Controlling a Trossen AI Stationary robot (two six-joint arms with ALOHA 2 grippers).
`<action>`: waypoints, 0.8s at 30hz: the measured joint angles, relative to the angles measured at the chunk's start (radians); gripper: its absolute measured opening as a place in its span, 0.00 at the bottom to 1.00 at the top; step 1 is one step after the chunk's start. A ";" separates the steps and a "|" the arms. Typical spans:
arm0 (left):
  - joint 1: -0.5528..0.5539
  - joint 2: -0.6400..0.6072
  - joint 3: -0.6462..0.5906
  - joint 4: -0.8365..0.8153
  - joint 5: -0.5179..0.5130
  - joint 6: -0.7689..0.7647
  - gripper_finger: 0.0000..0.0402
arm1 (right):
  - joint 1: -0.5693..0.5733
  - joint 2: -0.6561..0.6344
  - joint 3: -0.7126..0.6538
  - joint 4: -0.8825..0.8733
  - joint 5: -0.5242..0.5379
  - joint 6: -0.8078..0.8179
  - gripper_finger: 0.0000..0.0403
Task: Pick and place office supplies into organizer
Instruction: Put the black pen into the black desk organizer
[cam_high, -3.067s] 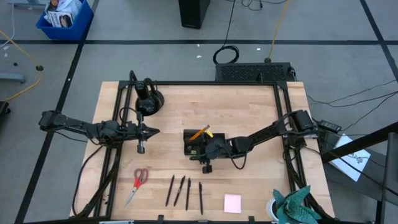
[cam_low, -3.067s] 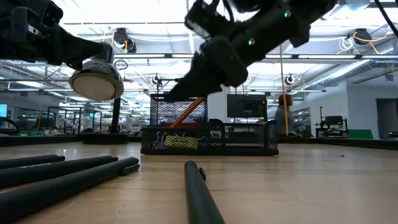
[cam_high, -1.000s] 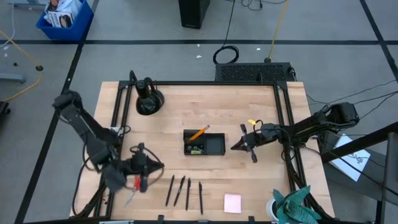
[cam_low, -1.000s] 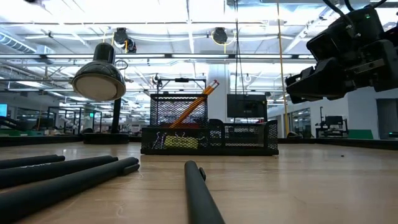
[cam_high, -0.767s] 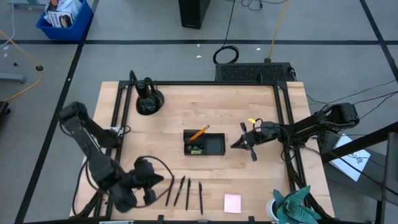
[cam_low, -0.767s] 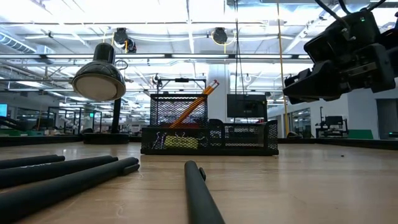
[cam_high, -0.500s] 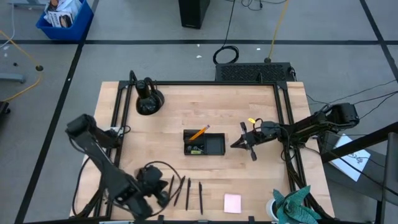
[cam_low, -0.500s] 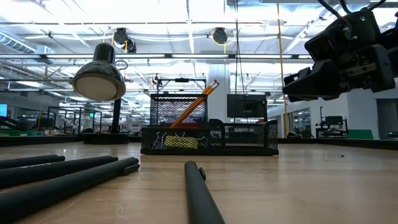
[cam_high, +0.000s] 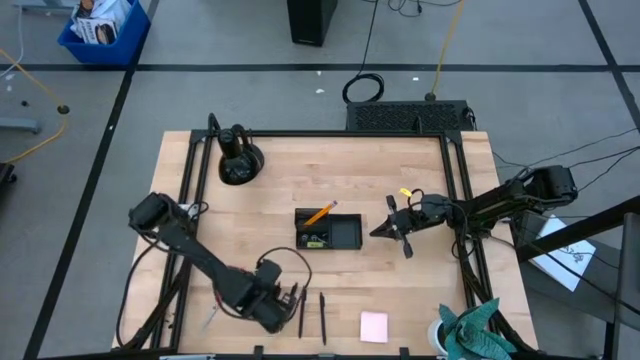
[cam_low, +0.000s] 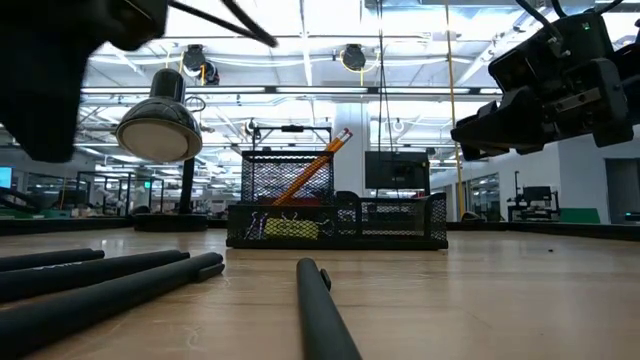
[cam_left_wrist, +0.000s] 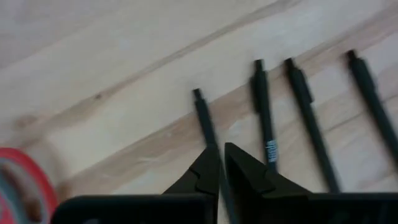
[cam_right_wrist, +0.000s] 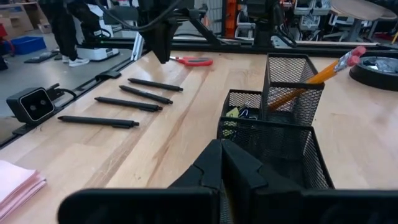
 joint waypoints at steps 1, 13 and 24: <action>0.012 0.000 0.000 0.011 0.023 0.012 0.10 | 0.000 0.000 0.000 0.000 0.000 -0.002 0.00; 0.080 0.003 -0.002 0.028 0.072 0.099 0.44 | -0.001 0.000 0.000 -0.008 0.000 -0.026 0.01; 0.072 0.004 -0.101 0.152 0.081 0.091 0.53 | -0.001 0.000 0.000 -0.044 0.000 -0.024 0.01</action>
